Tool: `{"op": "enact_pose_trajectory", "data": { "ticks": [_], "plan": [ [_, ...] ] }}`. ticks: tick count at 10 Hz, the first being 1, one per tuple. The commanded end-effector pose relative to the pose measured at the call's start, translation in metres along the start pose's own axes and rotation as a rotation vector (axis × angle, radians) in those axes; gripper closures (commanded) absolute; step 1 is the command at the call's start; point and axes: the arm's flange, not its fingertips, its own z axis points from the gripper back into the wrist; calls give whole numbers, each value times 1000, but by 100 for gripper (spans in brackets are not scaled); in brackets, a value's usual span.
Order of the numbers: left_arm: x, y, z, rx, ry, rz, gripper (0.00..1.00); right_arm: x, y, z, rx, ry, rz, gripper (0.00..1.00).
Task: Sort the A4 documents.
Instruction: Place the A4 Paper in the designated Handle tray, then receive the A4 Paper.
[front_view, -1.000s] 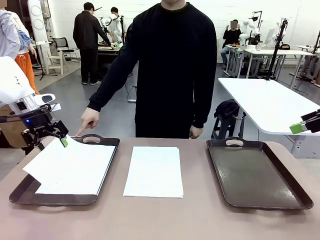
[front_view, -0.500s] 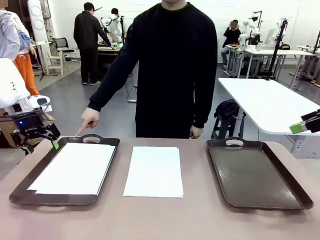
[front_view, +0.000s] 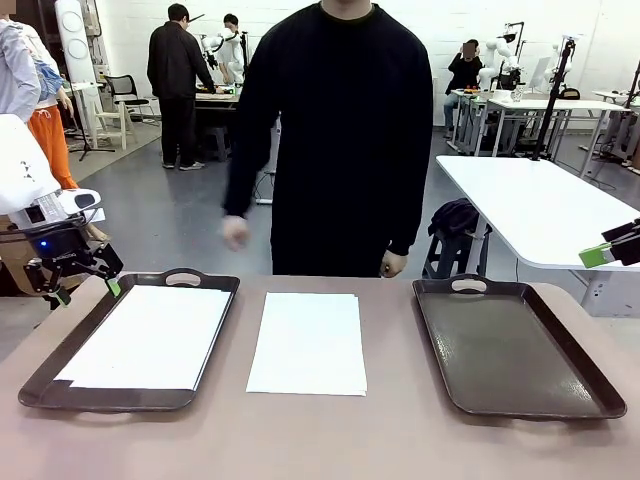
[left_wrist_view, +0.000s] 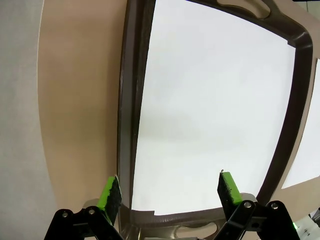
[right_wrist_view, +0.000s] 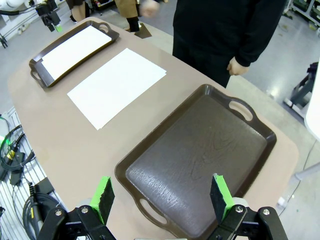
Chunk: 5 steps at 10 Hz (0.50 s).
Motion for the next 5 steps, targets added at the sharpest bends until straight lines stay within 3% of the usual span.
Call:
{"op": "enact_pose_trajectory", "data": {
  "ticks": [1,5],
  "plan": [
    [0,2,1,17,-2,-6,0,0,0,-2,10,-2,0,0],
    [0,2,1,17,-2,-6,0,0,0,-2,10,-2,0,0]
  ]
}}
